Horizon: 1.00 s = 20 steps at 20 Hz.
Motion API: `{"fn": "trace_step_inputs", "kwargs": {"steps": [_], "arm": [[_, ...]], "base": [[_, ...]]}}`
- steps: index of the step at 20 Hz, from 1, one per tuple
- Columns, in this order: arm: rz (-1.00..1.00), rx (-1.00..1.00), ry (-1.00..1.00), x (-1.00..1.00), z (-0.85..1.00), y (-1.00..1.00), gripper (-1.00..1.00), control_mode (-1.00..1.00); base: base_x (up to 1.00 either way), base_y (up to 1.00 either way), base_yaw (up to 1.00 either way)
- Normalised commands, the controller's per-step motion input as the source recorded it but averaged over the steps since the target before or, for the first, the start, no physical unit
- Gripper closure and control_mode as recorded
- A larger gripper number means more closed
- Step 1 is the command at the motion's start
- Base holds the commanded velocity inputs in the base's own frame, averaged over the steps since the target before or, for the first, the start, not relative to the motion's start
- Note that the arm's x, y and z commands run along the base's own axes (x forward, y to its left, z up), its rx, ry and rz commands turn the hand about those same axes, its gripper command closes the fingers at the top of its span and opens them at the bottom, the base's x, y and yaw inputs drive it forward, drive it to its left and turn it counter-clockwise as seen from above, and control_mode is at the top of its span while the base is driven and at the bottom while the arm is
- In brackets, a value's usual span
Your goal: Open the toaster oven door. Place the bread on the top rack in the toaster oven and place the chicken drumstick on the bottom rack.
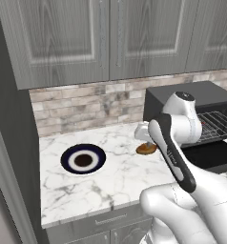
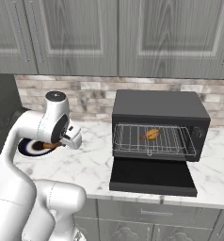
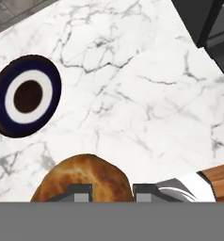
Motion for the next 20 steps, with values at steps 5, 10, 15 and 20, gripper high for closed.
{"fn": "trace_step_inputs", "kwargs": {"steps": [5, 10, 15, 20], "arm": [[0.00, -0.01, 0.00, -0.20, 0.28, -0.61, 1.00, -1.00], [0.00, -0.01, 0.00, -0.22, 0.25, -0.66, 1.00, -1.00], [0.00, 0.00, 0.00, -0.13, 0.23, -0.69, 1.00, -1.00], [0.00, 0.00, 0.00, -0.02, 0.12, -0.69, 1.00, -1.00]], "base": [[0.00, 0.00, 0.00], [0.00, 0.00, 0.00], [0.00, 0.00, 0.00], [0.00, 0.00, 0.00]]}}
